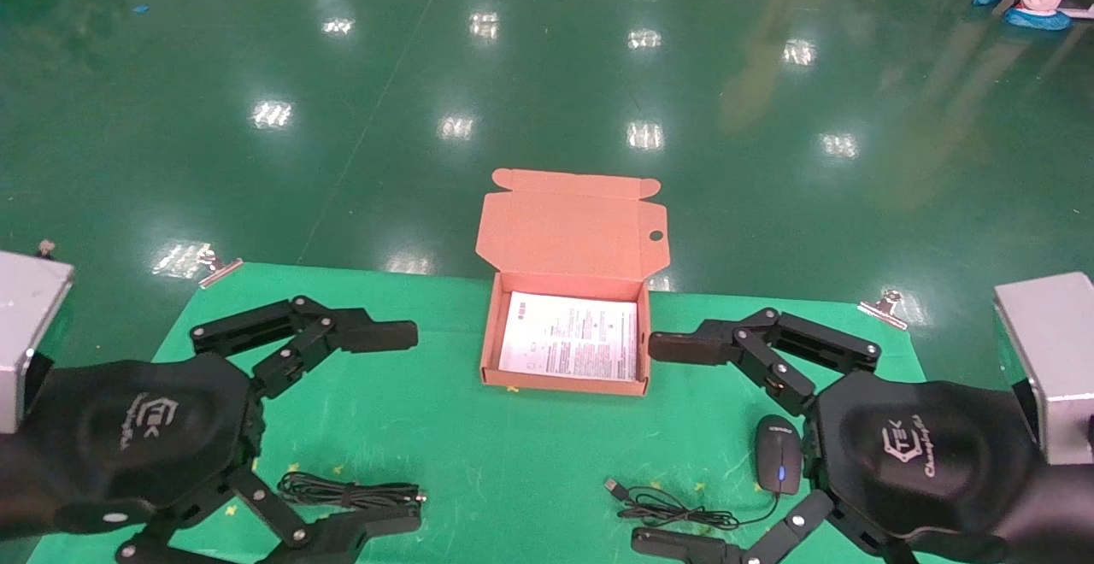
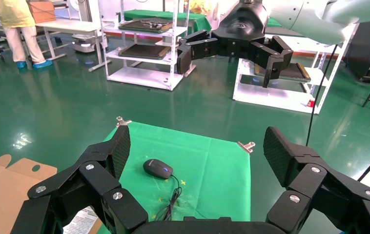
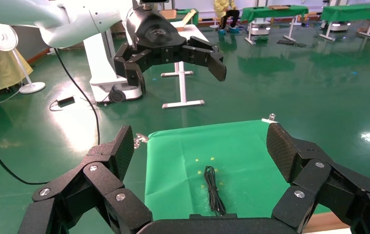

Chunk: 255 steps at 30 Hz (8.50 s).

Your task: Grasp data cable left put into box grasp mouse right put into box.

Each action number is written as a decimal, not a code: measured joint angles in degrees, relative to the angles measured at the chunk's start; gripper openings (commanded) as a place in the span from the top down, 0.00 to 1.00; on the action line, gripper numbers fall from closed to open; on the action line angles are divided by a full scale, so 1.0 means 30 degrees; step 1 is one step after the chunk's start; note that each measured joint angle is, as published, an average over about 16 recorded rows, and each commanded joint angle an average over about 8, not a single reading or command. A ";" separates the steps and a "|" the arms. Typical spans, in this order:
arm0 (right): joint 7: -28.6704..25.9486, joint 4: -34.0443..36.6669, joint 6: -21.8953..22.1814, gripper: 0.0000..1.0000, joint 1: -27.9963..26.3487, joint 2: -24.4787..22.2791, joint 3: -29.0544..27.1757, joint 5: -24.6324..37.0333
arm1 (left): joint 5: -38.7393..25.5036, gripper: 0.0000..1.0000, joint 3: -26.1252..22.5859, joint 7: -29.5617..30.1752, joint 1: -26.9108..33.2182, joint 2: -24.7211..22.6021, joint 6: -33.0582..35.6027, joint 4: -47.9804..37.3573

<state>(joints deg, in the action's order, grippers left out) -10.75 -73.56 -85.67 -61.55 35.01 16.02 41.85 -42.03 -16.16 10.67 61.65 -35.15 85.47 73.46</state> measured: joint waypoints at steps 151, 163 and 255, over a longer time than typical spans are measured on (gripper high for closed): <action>0.4008 0.9394 0.7864 1.00 -0.6065 0.9687 1.3197 2.3933 | -2.4798 1.00 -1.1480 -0.1848 0.7921 -1.0884 -0.6527 -1.5151; 0.2980 0.7980 0.7140 1.00 -0.6760 0.8316 1.2679 2.3615 | -2.4529 1.00 -1.1382 -0.2287 0.8013 -0.9978 -0.5734 -1.4078; 0.8661 1.5392 1.4937 1.00 -1.2960 1.4395 1.1545 1.6472 | -3.0757 1.00 -1.0678 0.5840 1.1387 -0.8524 -0.7745 -0.4974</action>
<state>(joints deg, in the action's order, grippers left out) 15.24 -27.38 -40.86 -100.43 78.20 50.65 91.26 -134.30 -48.20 28.19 95.81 -60.72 62.24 58.54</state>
